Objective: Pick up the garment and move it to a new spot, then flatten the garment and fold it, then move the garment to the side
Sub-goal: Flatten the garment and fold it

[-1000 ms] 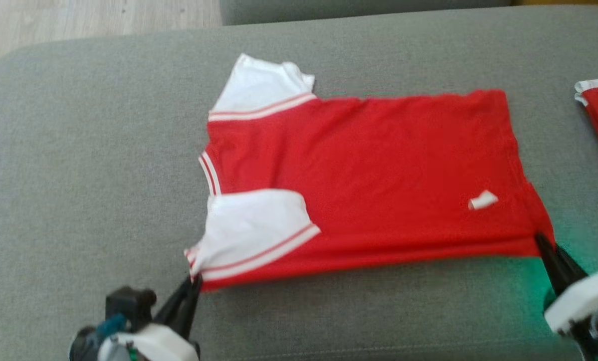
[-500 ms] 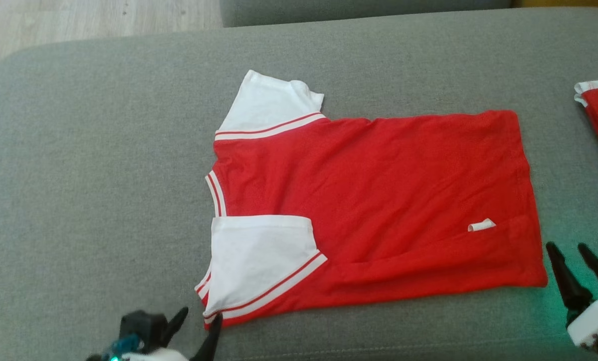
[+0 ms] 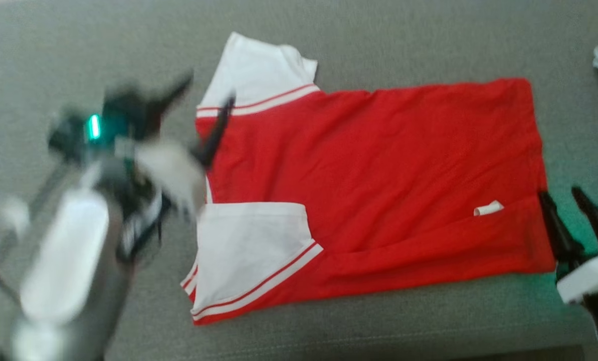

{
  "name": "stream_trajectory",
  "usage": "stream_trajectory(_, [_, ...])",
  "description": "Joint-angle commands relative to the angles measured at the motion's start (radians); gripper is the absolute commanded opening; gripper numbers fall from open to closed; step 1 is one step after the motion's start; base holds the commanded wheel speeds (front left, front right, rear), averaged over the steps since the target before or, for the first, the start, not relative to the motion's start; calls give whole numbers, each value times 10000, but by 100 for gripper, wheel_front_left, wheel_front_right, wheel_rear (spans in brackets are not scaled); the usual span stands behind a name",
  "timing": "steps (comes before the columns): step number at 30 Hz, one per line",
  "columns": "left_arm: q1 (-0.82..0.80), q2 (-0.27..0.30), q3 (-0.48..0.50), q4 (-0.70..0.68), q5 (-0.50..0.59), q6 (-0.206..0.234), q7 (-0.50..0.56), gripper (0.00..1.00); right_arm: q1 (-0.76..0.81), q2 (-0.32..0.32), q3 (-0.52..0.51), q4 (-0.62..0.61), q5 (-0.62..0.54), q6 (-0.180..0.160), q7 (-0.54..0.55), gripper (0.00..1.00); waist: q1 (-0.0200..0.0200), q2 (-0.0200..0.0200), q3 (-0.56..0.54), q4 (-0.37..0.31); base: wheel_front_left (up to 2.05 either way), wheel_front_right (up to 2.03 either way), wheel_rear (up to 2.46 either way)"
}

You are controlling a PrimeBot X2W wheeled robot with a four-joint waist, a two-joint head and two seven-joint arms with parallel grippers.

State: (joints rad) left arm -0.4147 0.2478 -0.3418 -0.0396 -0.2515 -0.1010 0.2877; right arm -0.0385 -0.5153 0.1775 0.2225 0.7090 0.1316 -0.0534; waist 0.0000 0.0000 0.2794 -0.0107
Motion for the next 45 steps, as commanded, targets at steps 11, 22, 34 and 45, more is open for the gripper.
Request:
stream_trajectory(11, [-5982,906,-823,4377,-771,-291,1908,100,-1135,-162,105,-734,-235,-9,5,100,0,0,1913,-1108,0,0,0])
stream_trajectory(22, [-7644,1566,-1687,7302,-1006,-295,2076,100,-1469,-14,282,-582,-88,-9,-356,100,0,0,2688,-1826,0,0,0])
stream_trajectory(34, [-8037,1814,-2947,8329,-1632,-296,1919,0,-1632,-16,407,-302,27,-9,-663,100,0,0,2795,-2061,0,0,0])
stream_trajectory(45, [-8013,2209,-4170,7412,-2606,-297,536,0,-2799,-241,685,-386,-69,-9,-51,100,0,0,2027,-1723,0,0,0])
